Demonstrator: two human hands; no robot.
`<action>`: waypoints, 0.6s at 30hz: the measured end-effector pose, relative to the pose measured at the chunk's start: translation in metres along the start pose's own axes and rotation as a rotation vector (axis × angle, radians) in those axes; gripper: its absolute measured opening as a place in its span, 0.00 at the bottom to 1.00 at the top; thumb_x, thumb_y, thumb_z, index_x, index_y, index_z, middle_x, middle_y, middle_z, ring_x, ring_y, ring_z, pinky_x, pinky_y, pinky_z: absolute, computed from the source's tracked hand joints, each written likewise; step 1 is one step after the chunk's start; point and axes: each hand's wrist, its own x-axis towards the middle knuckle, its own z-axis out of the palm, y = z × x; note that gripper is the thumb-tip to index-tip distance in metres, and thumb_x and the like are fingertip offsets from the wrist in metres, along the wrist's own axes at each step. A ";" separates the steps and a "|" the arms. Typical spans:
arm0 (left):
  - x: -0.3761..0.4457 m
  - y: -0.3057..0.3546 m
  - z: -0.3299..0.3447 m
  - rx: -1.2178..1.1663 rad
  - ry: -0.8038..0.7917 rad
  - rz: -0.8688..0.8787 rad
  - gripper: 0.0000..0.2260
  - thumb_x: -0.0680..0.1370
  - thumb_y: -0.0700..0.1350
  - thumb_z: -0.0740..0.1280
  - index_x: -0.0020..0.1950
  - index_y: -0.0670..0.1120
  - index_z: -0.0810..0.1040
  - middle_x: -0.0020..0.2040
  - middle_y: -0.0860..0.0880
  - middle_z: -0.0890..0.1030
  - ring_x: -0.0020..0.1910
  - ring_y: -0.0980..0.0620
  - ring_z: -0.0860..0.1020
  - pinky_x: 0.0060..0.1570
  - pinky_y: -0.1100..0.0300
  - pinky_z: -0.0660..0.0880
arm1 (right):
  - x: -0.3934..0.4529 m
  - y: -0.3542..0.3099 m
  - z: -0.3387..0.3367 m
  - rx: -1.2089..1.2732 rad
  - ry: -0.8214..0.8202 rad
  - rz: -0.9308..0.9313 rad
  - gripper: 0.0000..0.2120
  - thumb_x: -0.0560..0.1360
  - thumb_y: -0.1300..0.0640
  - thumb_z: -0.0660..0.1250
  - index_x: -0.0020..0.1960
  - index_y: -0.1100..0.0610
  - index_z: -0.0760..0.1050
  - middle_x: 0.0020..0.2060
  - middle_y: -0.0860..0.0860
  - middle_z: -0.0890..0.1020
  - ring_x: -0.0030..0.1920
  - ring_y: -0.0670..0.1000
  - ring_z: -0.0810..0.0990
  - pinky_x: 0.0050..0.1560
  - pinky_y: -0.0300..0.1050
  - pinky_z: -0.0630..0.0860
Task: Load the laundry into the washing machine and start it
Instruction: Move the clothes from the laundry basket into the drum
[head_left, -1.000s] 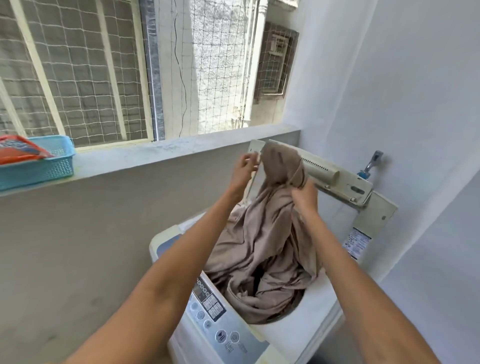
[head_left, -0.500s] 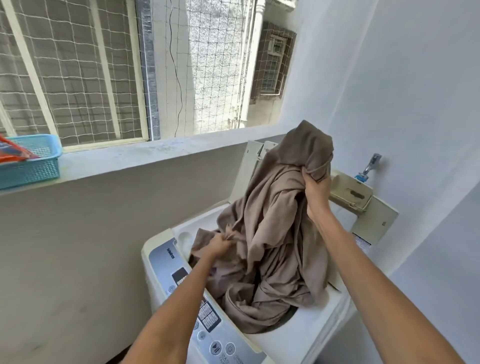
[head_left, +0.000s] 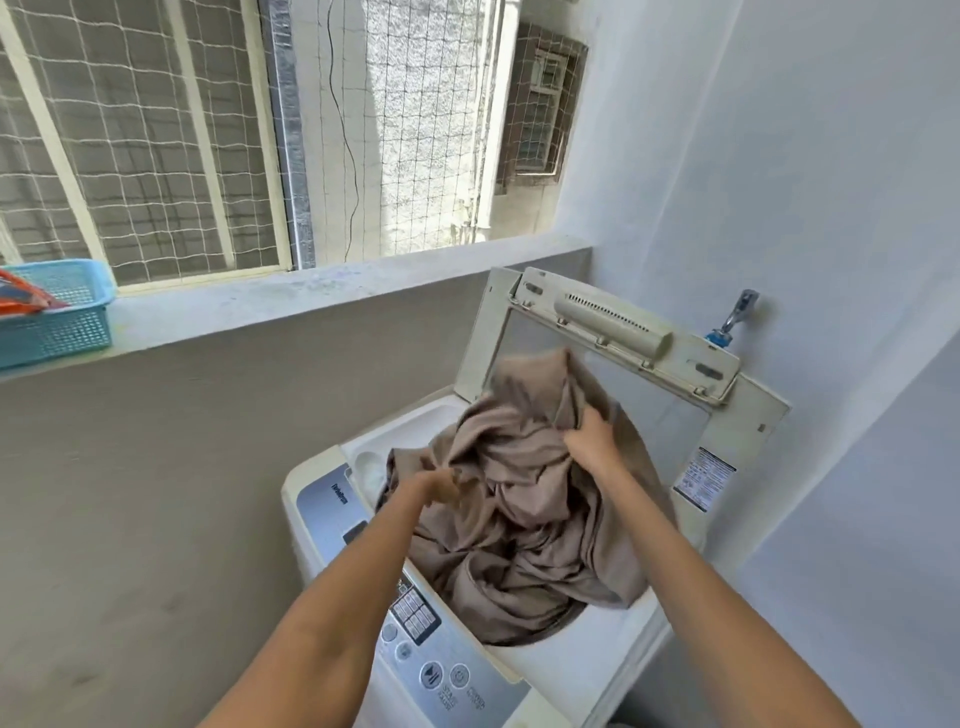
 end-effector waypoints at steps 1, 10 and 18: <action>0.007 -0.012 0.009 0.077 -0.049 -0.048 0.22 0.76 0.41 0.64 0.70 0.41 0.67 0.66 0.40 0.73 0.53 0.48 0.73 0.47 0.55 0.74 | -0.005 0.009 0.009 -0.084 -0.070 0.003 0.23 0.74 0.65 0.61 0.69 0.57 0.69 0.62 0.59 0.77 0.63 0.61 0.74 0.53 0.43 0.70; 0.001 -0.044 -0.002 -0.625 0.696 -0.085 0.30 0.76 0.59 0.59 0.74 0.45 0.59 0.72 0.36 0.63 0.70 0.37 0.64 0.69 0.44 0.63 | -0.038 0.101 0.037 -0.601 0.255 0.255 0.44 0.67 0.57 0.69 0.76 0.51 0.48 0.75 0.61 0.52 0.73 0.64 0.55 0.69 0.65 0.60; 0.019 -0.035 0.024 -0.546 0.536 0.103 0.54 0.60 0.76 0.56 0.78 0.47 0.48 0.77 0.41 0.53 0.77 0.43 0.51 0.74 0.44 0.51 | -0.026 0.130 0.045 -0.468 0.116 0.144 0.47 0.72 0.62 0.65 0.76 0.47 0.36 0.77 0.60 0.42 0.76 0.62 0.50 0.71 0.62 0.58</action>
